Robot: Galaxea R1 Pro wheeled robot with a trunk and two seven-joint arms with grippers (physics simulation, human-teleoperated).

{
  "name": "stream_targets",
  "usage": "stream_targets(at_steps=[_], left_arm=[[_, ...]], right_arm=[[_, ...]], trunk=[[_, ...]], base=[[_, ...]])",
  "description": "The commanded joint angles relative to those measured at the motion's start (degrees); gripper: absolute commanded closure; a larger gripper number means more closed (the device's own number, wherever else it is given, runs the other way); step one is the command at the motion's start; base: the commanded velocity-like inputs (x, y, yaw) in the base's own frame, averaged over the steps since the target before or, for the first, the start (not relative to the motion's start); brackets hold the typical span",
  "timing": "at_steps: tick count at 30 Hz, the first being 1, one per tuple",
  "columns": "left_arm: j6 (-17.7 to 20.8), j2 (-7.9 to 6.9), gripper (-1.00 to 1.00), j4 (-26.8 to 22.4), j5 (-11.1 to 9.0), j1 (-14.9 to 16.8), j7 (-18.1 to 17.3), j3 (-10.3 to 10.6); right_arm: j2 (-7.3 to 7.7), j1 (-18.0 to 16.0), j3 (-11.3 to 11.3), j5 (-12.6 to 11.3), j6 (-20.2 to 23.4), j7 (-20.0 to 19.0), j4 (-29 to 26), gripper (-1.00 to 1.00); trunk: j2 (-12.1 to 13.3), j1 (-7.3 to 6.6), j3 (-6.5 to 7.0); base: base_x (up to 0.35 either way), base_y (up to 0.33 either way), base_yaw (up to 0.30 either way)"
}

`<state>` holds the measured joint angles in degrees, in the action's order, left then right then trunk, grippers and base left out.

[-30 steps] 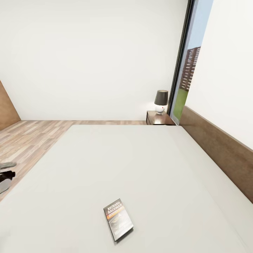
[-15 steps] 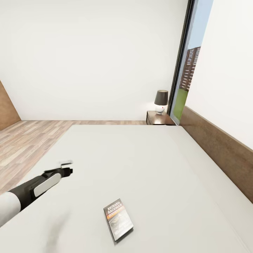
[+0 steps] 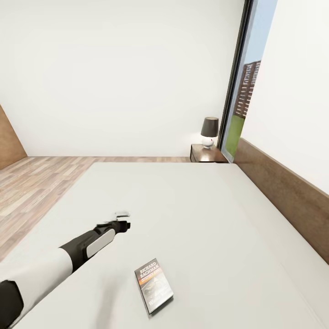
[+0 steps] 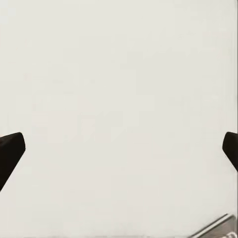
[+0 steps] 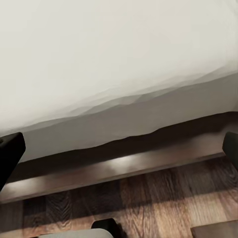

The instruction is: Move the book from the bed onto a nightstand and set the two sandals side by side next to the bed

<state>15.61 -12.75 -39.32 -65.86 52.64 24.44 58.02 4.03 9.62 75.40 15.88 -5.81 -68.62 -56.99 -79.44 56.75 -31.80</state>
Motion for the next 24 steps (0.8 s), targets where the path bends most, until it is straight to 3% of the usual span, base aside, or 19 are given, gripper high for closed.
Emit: stream_targets(at_steps=[1, 6, 11, 17, 24], left_arm=[[0.0, -0.04, -1.0, -0.1, -0.3, 0.1, 0.4, 0.3], [-0.2, 4.53, -1.0, 6.5, 0.9, 0.1, -3.2, 0.4], [-0.6, 7.67, -1.0, 11.4, 1.3, 0.2, -6.5, 0.6], [-0.7, 9.12, -1.0, 13.6, 1.4, 0.2, -8.1, 0.6], [-0.4, 9.64, -1.0, 14.3, 1.5, 0.3, -9.3, 0.6]], right_arm=[[0.0, 0.0, 0.1, 0.5, -0.6, -0.1, -0.1, -1.0], [0.01, 0.0, 0.1, 0.4, -0.9, -0.1, 0.1, -1.0], [-0.04, 0.0, 0.2, 0.4, -1.0, -0.1, 0.2, -1.0], [-0.13, 0.0, 0.2, 0.4, -1.0, -0.1, 0.2, -1.0], [-0.24, 0.0, 0.1, 0.5, -1.0, -0.2, 0.2, -1.0]], trunk=[[0.0, 0.0, -0.05], [0.0, 0.0, -0.05], [0.0, 0.0, -0.05], [0.0, 0.0, -0.05], [0.0, 0.0, -0.05]], base=[[0.0, 0.0, 0.0], [0.0, 0.0, 0.0], [0.0, 0.0, 0.0], [0.0, 0.0, 0.0], [0.0, 0.0, 0.0]])
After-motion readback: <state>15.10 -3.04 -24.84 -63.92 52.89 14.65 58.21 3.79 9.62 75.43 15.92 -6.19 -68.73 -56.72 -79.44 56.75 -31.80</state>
